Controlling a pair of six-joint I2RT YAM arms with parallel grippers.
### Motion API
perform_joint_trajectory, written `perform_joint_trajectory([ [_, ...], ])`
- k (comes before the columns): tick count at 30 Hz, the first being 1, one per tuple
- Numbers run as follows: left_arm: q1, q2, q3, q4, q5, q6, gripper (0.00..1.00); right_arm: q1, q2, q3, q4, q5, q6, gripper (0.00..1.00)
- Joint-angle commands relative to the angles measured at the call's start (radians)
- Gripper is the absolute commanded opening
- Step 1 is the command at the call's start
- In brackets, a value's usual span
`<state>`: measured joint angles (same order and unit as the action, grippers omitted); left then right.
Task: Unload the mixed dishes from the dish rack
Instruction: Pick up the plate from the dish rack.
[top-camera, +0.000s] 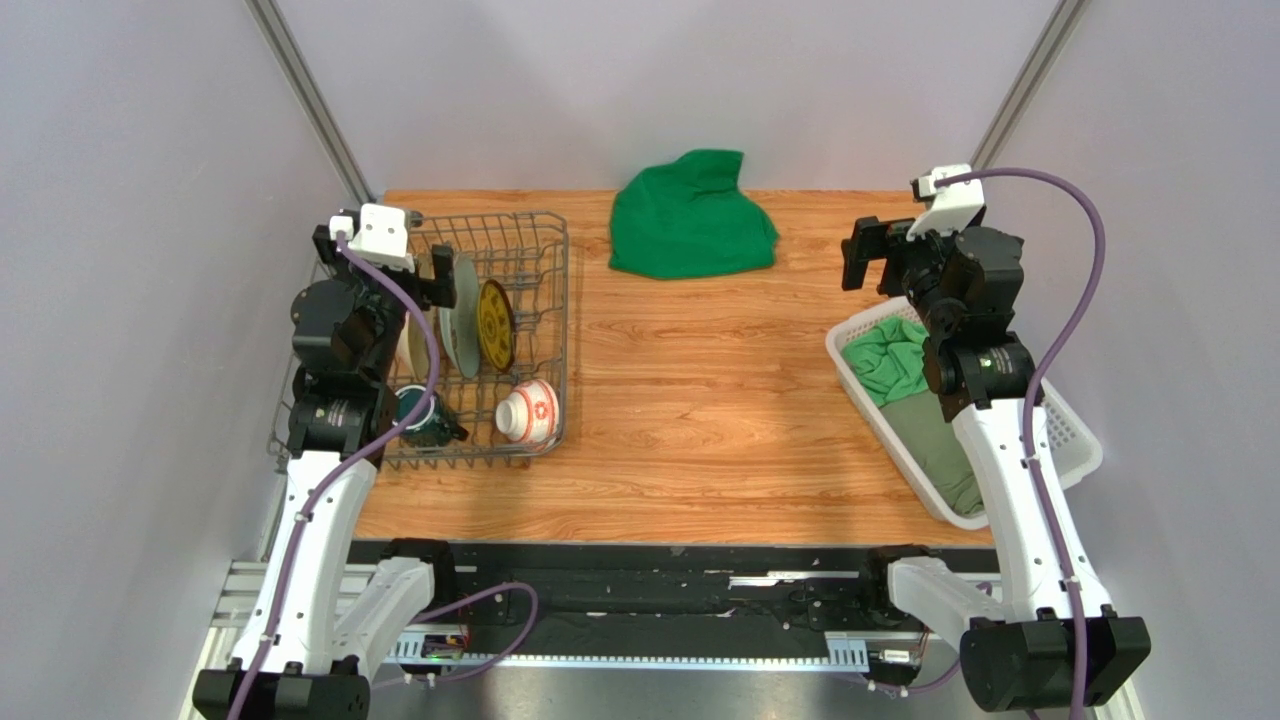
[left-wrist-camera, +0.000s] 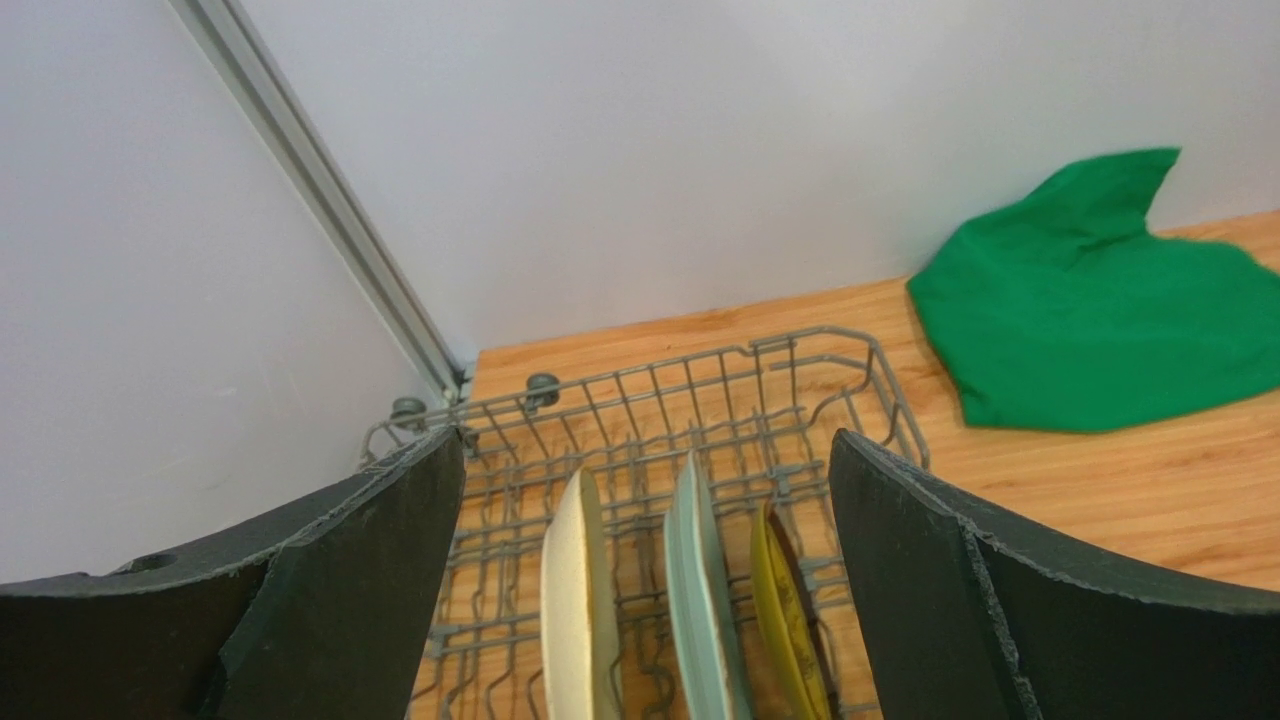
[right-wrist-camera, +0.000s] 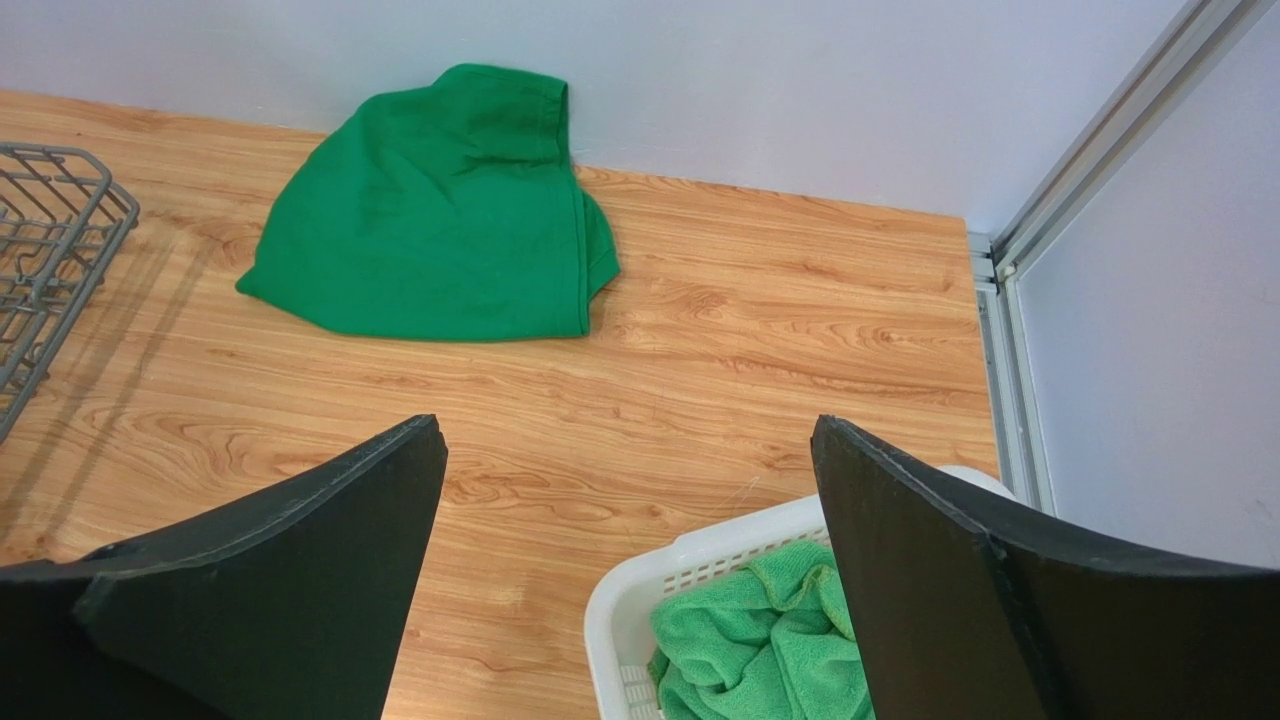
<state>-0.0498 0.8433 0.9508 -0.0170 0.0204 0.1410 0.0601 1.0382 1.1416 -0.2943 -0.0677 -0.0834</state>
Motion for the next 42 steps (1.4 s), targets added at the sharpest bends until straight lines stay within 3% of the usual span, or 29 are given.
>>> perform_joint_trajectory([
  [1,0.007,-0.018,0.029,-0.05,-0.062,0.081,0.99,0.0,-0.01,0.003,0.046,-0.014,-0.015,1.0],
  [9,0.007,-0.01,-0.027,-0.072,-0.235,0.213,0.96,0.0,0.009,0.015,0.023,-0.041,-0.026,0.99],
  [20,0.008,0.092,-0.024,-0.176,-0.227,0.223,0.91,0.0,0.054,0.035,-0.011,-0.09,-0.041,1.0],
  [36,0.044,0.267,-0.021,-0.156,-0.26,0.144,0.86,0.001,0.072,0.044,-0.031,-0.135,-0.05,0.99],
  [42,0.105,0.31,-0.035,-0.143,-0.238,0.14,0.8,0.0,0.075,0.044,-0.035,-0.142,-0.05,0.99],
])
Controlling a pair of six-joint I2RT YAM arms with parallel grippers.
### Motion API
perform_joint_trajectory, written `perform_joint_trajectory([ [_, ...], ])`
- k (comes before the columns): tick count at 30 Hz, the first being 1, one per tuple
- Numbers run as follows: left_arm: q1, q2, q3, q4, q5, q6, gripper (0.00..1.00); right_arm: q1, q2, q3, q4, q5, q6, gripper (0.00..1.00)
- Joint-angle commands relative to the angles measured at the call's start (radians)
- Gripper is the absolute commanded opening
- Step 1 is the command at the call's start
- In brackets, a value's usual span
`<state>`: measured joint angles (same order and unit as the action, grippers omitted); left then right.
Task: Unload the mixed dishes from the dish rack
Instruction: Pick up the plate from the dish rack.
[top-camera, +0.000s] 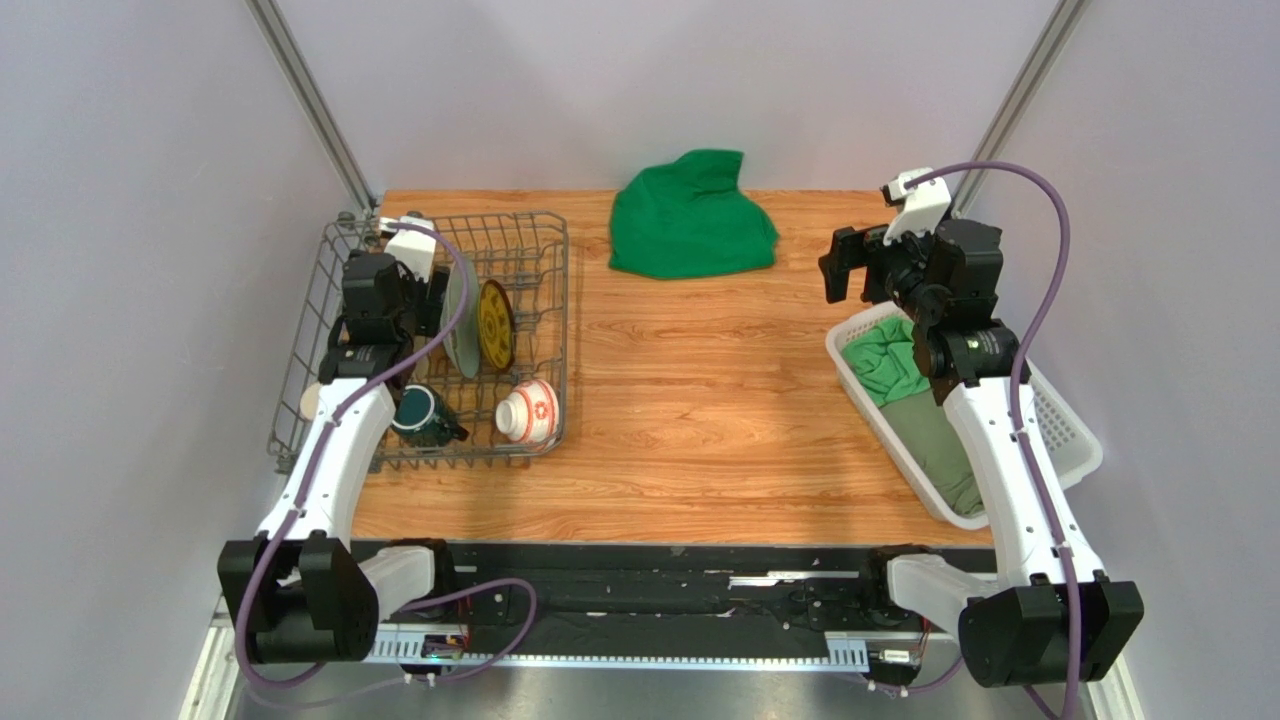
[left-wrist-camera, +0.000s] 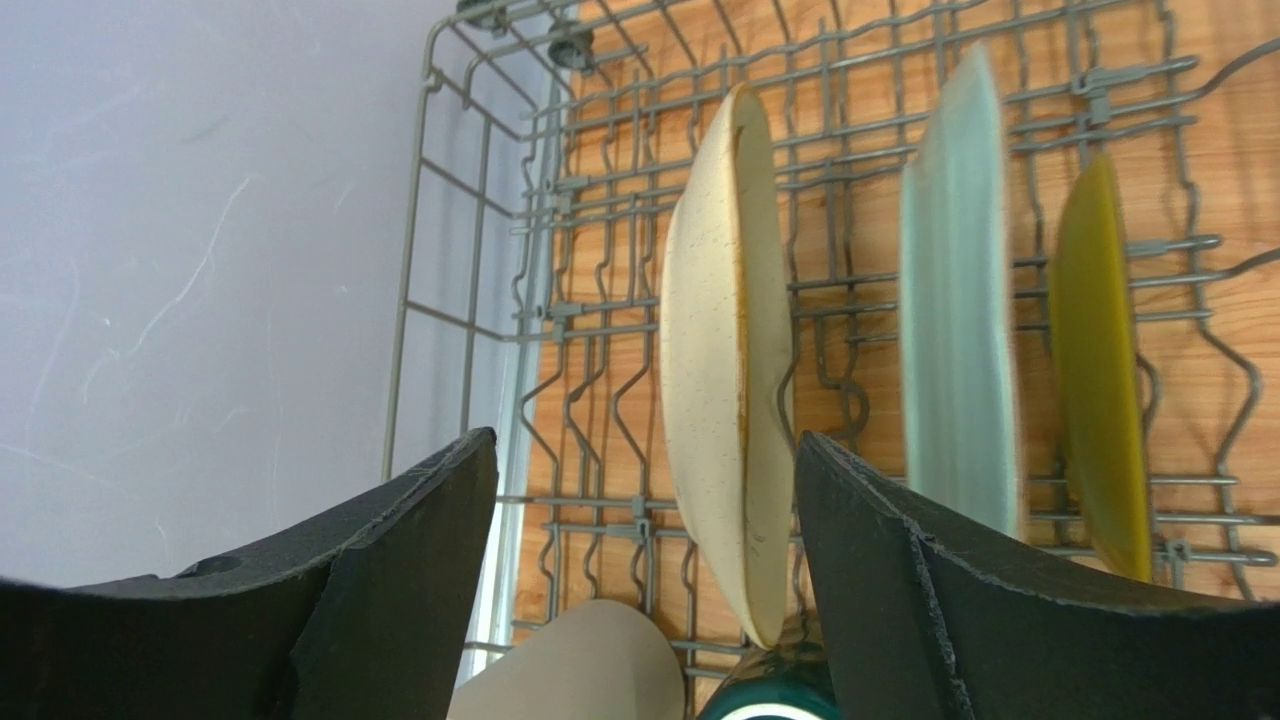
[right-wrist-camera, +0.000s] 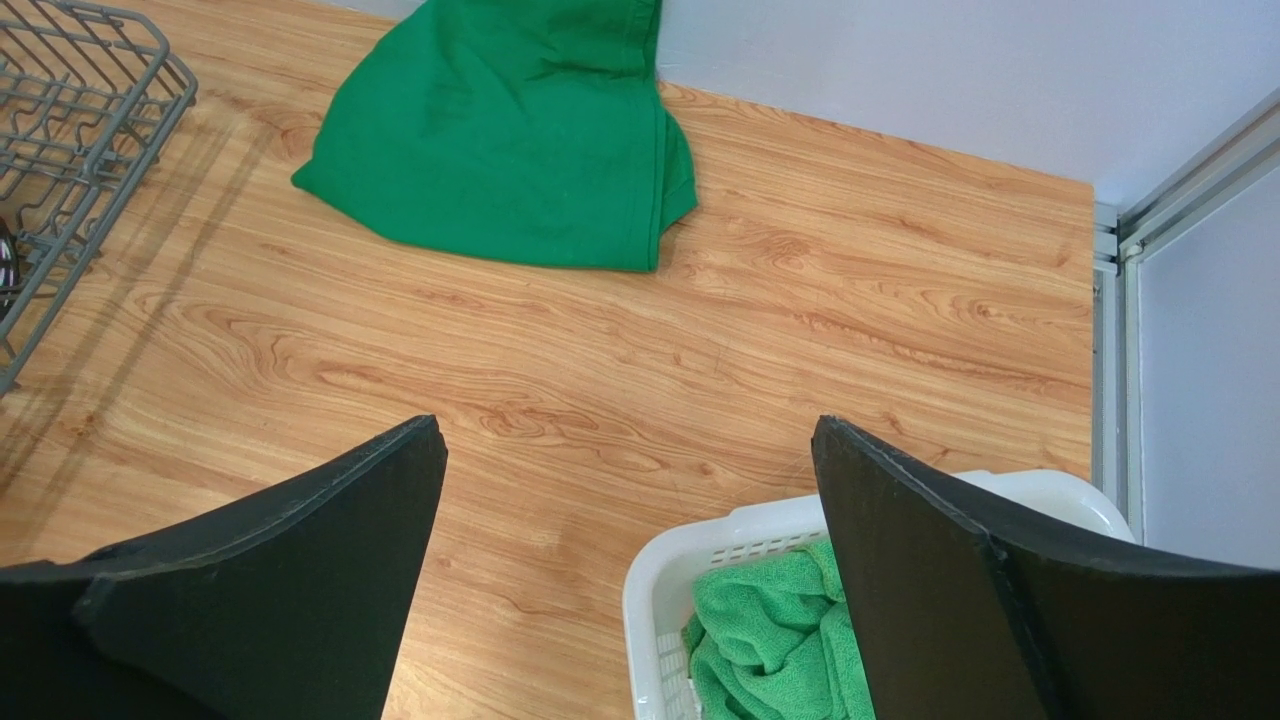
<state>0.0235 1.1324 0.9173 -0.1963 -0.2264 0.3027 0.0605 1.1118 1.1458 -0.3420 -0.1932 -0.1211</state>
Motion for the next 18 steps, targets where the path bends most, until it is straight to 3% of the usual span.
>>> perform_joint_trajectory([
  [1,0.035,0.026,-0.011,0.046,0.01,-0.024,0.79,-0.001,0.002,0.04,0.015,-0.015,-0.014,0.99],
  [14,0.062,0.099,-0.066,0.115,0.038,-0.028,0.75,-0.002,0.01,0.04,0.011,-0.023,-0.017,0.99],
  [18,0.065,0.136,-0.069,0.142,0.033,-0.037,0.7,-0.001,0.01,0.04,0.009,-0.025,-0.018,0.99],
])
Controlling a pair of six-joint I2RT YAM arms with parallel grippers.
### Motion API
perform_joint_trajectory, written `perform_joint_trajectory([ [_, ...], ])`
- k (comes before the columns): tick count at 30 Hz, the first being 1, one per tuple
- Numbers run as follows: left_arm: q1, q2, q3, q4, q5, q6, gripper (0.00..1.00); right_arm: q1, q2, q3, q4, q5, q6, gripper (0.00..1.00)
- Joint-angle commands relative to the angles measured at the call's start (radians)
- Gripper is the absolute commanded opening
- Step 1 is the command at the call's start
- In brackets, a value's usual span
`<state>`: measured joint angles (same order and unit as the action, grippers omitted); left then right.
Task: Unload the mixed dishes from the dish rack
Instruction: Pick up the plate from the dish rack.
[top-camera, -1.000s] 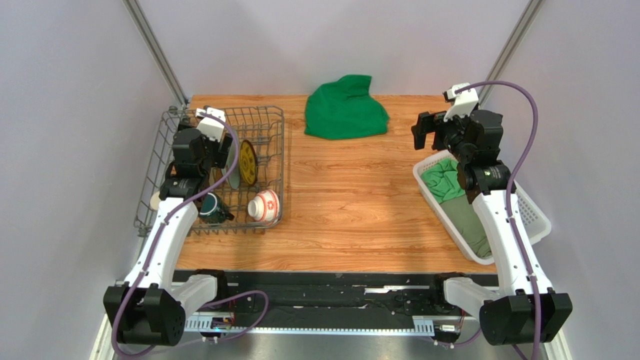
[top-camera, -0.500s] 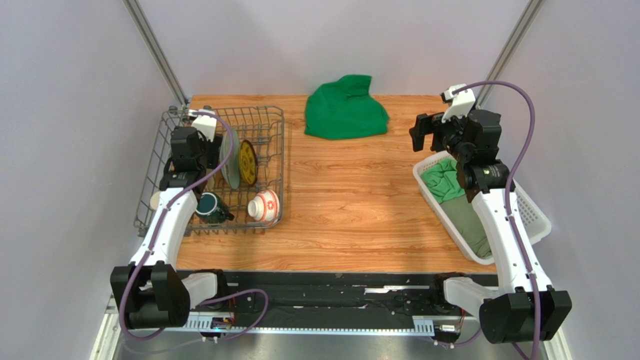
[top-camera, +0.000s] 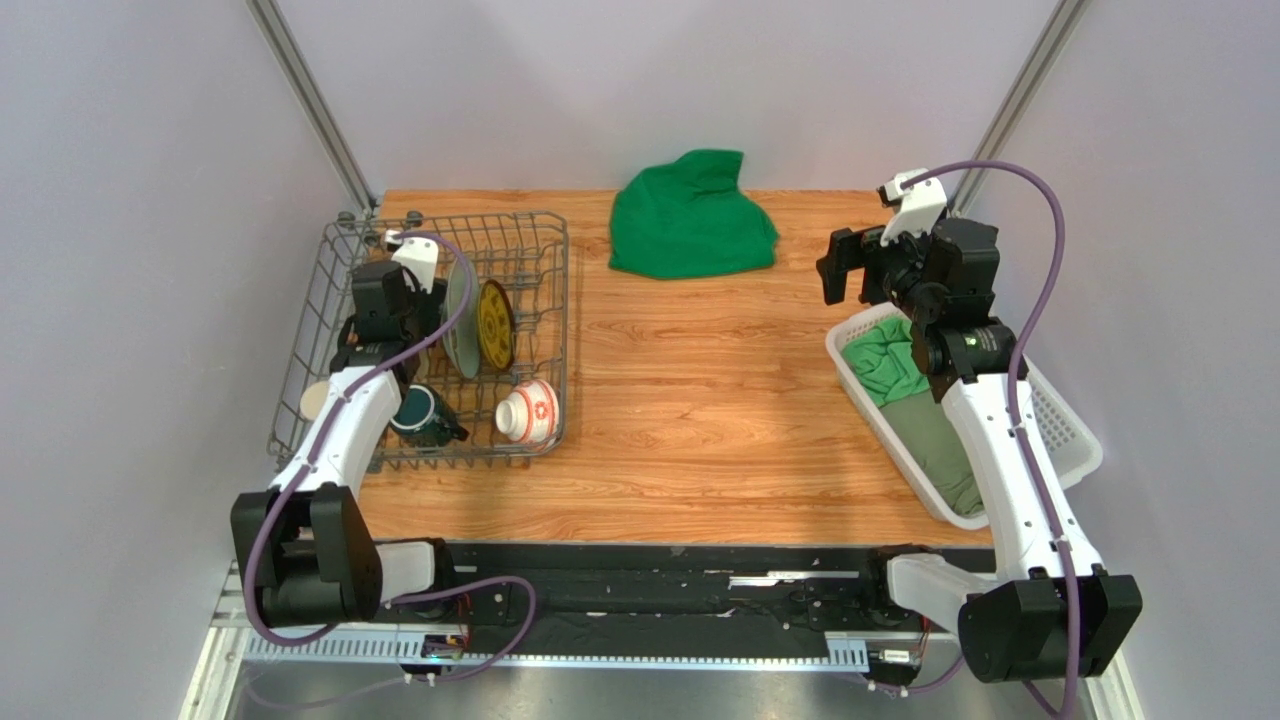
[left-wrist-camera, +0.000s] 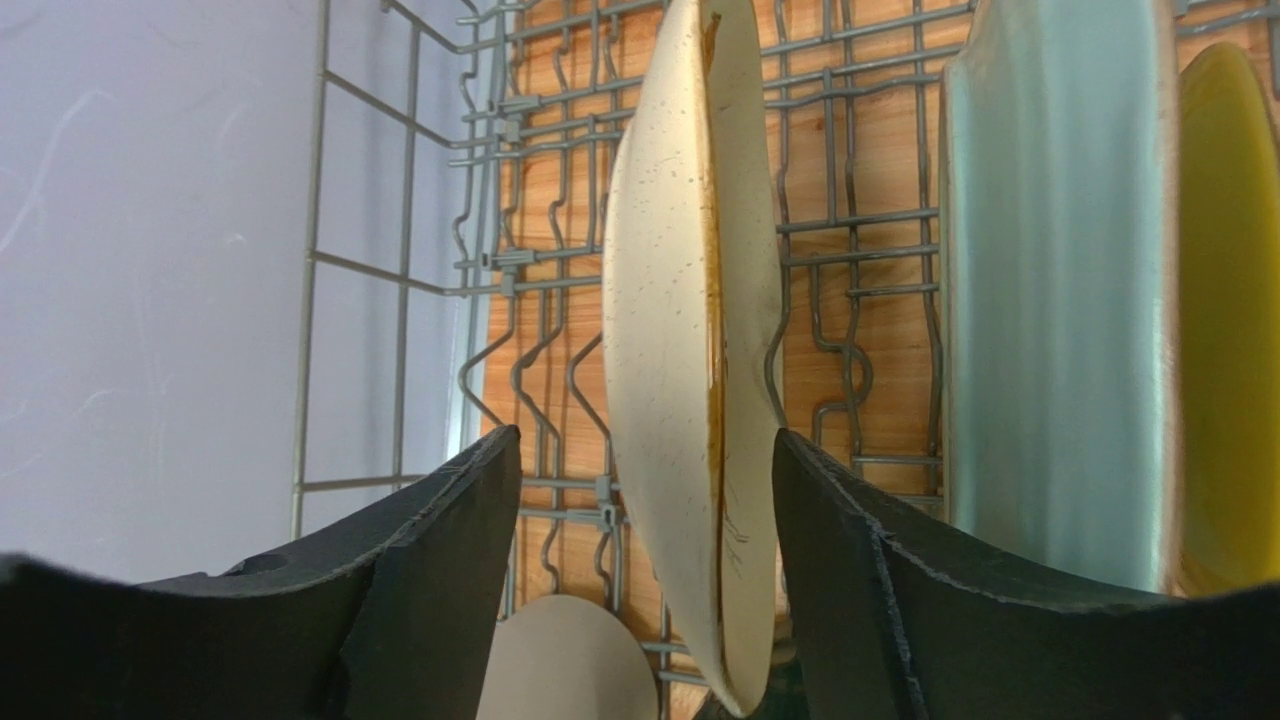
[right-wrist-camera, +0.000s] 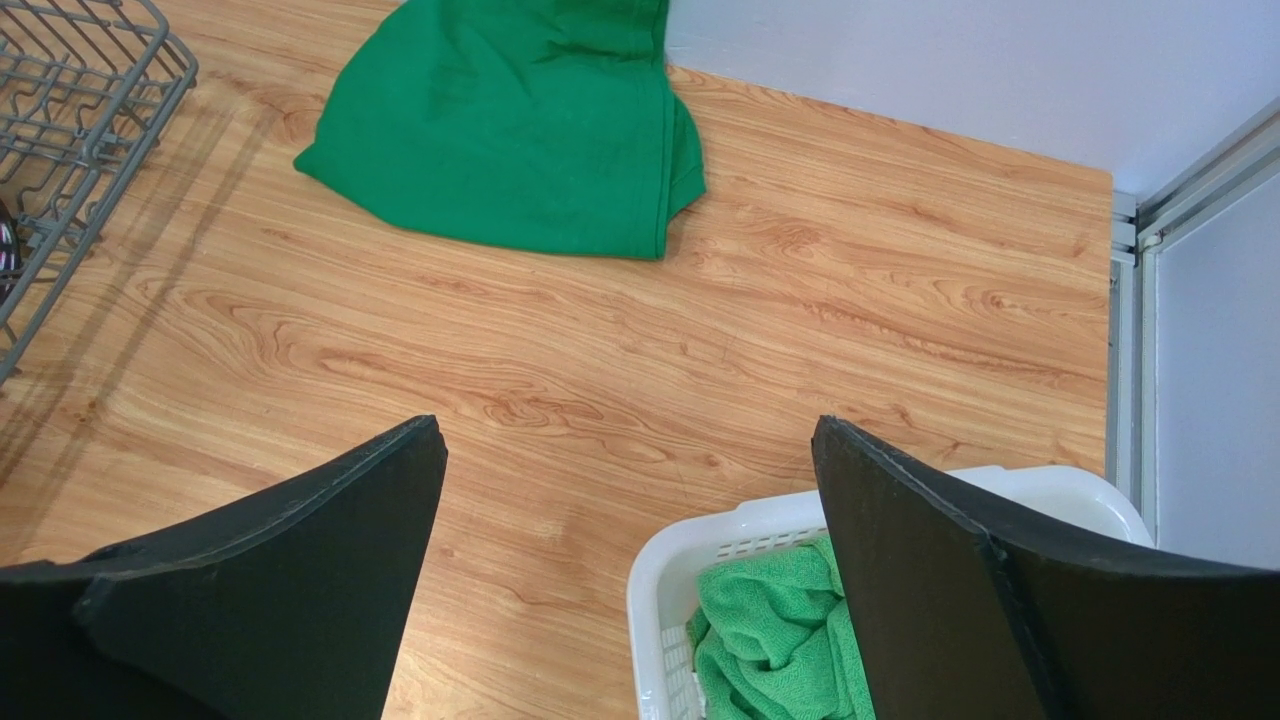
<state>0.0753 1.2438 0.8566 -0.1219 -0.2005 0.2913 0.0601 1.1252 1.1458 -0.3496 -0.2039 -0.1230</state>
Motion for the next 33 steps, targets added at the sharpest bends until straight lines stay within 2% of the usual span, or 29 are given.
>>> perform_joint_trajectory([
  [1,0.014,0.037,-0.007,0.071,0.006,-0.026,0.68,0.0,-0.004,0.038,0.017,-0.015,-0.017,0.99],
  [12,0.026,0.072,0.005,0.093,0.009,-0.029,0.54,0.0,-0.001,0.038,0.017,-0.025,-0.021,0.99],
  [18,0.027,0.069,0.007,0.102,0.023,-0.035,0.38,0.0,0.001,0.038,0.017,-0.026,-0.024,0.99],
  [19,0.029,0.069,0.007,0.1,0.03,-0.037,0.31,0.0,0.001,0.038,0.017,-0.026,-0.026,0.99],
  [21,0.029,0.068,0.007,0.097,0.039,-0.046,0.24,0.0,0.001,0.037,0.015,-0.026,-0.027,0.99],
  [28,0.031,0.045,0.012,0.09,0.049,-0.061,0.15,0.0,0.005,0.038,0.014,-0.029,-0.03,0.99],
  [33,0.031,0.034,0.036,0.07,0.029,-0.083,0.0,0.0,0.008,0.038,0.012,-0.034,-0.033,0.99],
])
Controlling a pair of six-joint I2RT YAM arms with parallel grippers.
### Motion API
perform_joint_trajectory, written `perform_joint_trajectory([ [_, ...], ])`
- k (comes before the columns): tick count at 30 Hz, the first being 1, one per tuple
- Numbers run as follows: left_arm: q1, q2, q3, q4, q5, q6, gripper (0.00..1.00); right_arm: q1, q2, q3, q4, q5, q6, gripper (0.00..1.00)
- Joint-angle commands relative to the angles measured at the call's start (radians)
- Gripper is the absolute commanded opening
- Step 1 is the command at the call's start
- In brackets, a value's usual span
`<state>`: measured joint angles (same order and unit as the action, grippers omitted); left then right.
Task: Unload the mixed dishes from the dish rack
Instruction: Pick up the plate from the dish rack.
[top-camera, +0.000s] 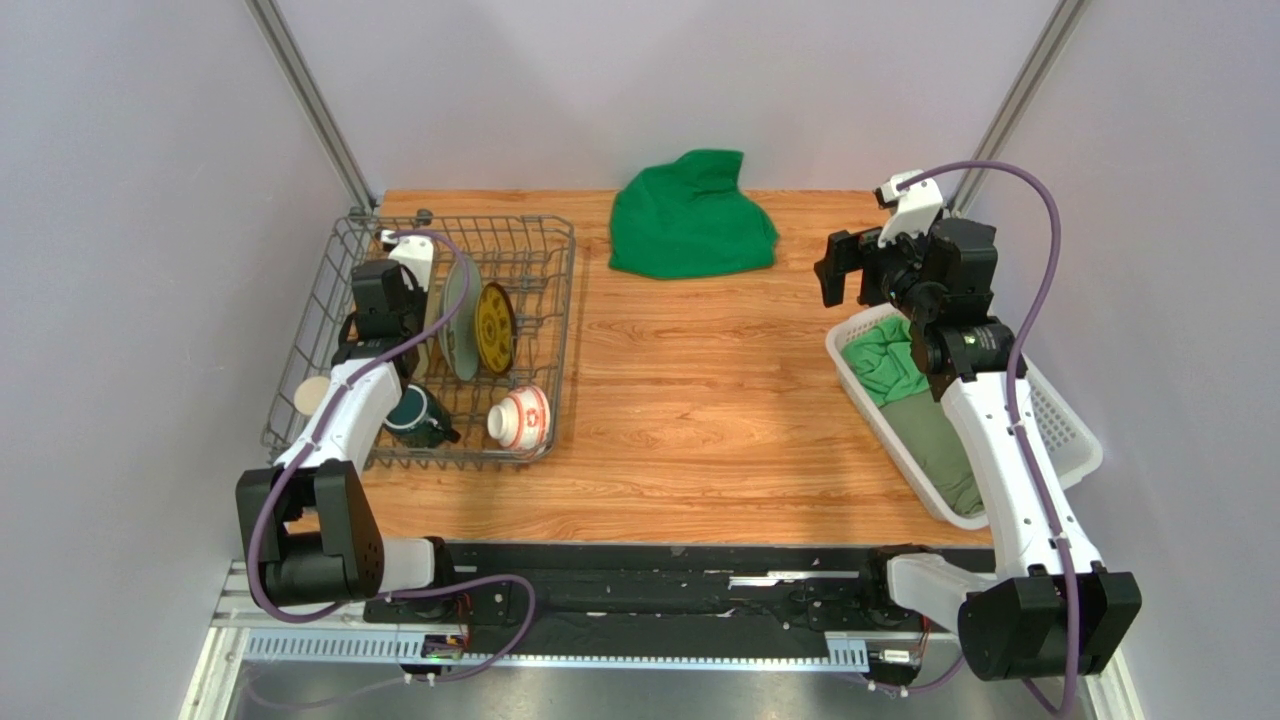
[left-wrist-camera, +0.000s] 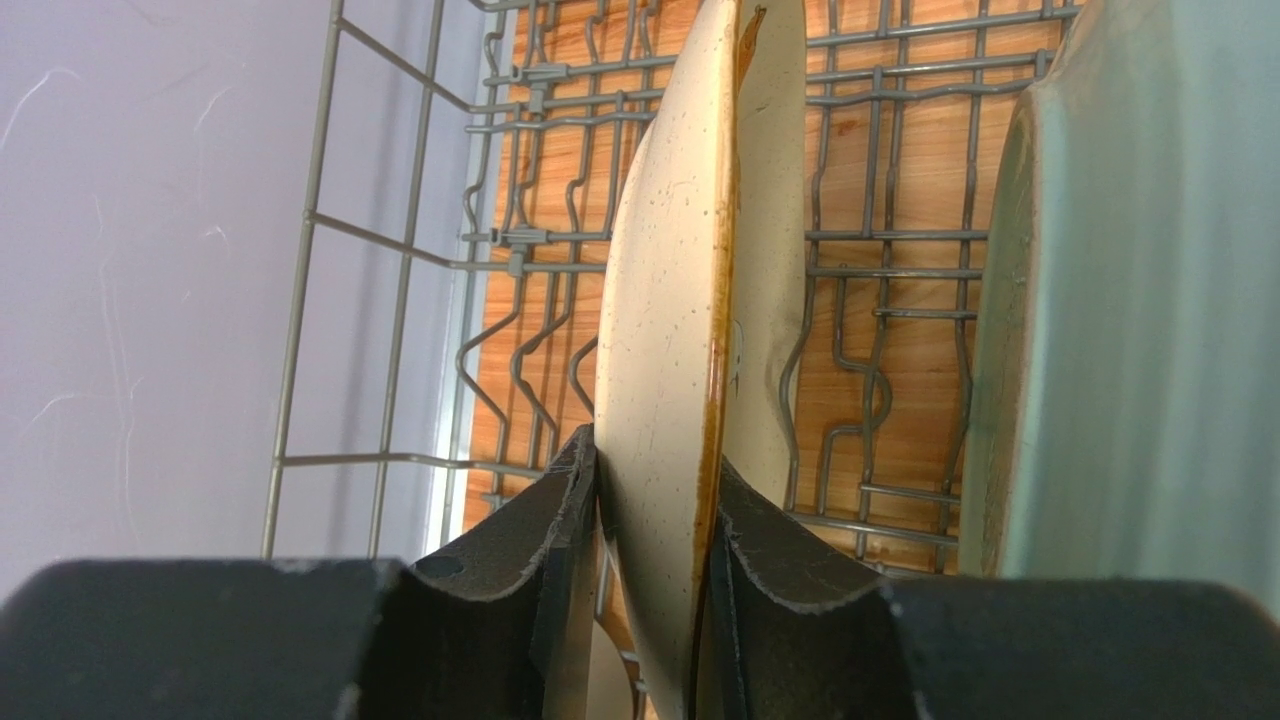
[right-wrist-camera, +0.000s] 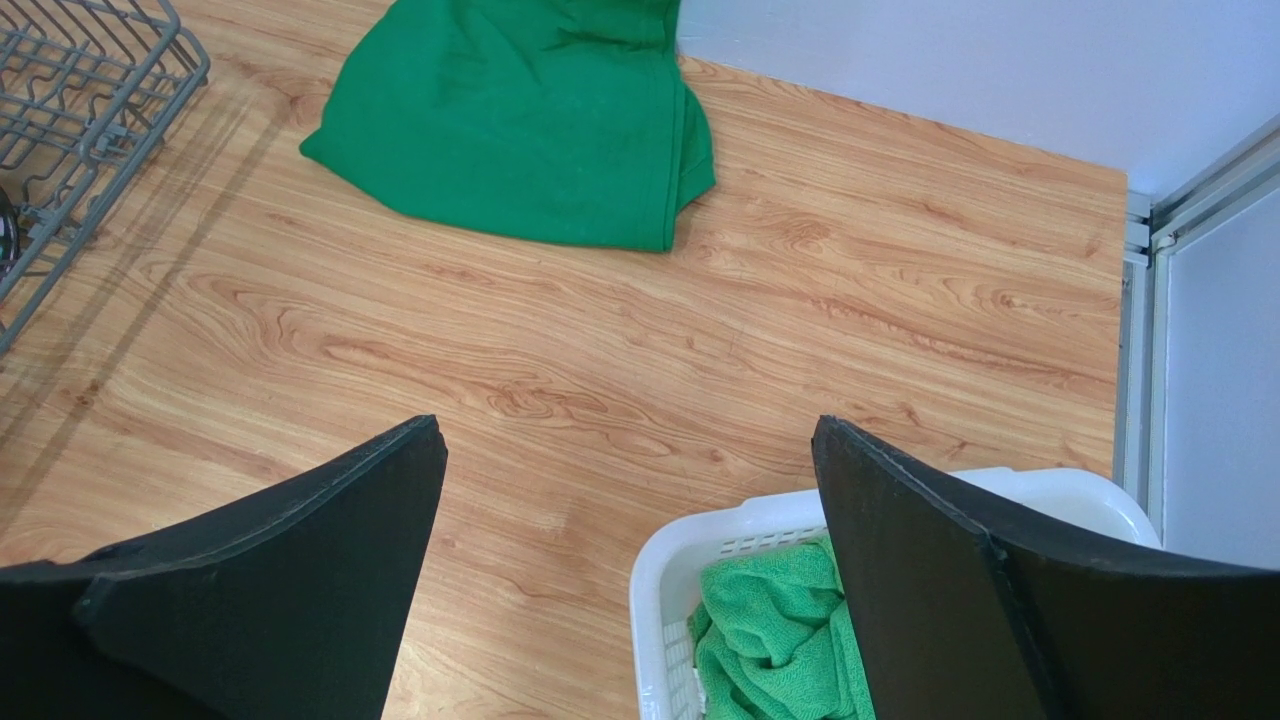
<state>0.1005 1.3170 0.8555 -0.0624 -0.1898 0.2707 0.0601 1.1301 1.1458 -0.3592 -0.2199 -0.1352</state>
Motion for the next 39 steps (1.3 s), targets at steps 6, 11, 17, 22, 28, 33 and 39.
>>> perform_joint_trajectory([
  [6,0.005,-0.058,0.059,-0.014,0.0,-0.094,0.0,0.0,0.007,0.038,0.02,-0.024,-0.023,0.99],
  [11,0.005,-0.079,0.062,-0.014,-0.025,-0.093,0.0,0.0,0.014,0.04,0.019,-0.03,-0.024,0.99],
  [17,0.005,-0.087,0.089,-0.033,-0.051,-0.068,0.0,0.0,0.023,0.043,0.011,-0.033,-0.026,0.99],
  [22,0.005,-0.079,0.102,-0.028,-0.071,-0.048,0.0,0.0,0.025,0.043,0.011,-0.038,-0.029,0.99],
  [28,0.004,-0.071,0.142,-0.043,-0.079,-0.042,0.0,-0.002,0.031,0.045,0.009,-0.041,-0.032,0.99],
  [33,0.004,-0.07,0.175,-0.065,-0.074,-0.053,0.0,0.0,0.036,0.046,0.006,-0.045,-0.032,0.99],
  [39,0.002,-0.067,0.226,-0.1,-0.074,-0.07,0.0,-0.002,0.036,0.048,0.003,-0.049,-0.035,0.99],
])
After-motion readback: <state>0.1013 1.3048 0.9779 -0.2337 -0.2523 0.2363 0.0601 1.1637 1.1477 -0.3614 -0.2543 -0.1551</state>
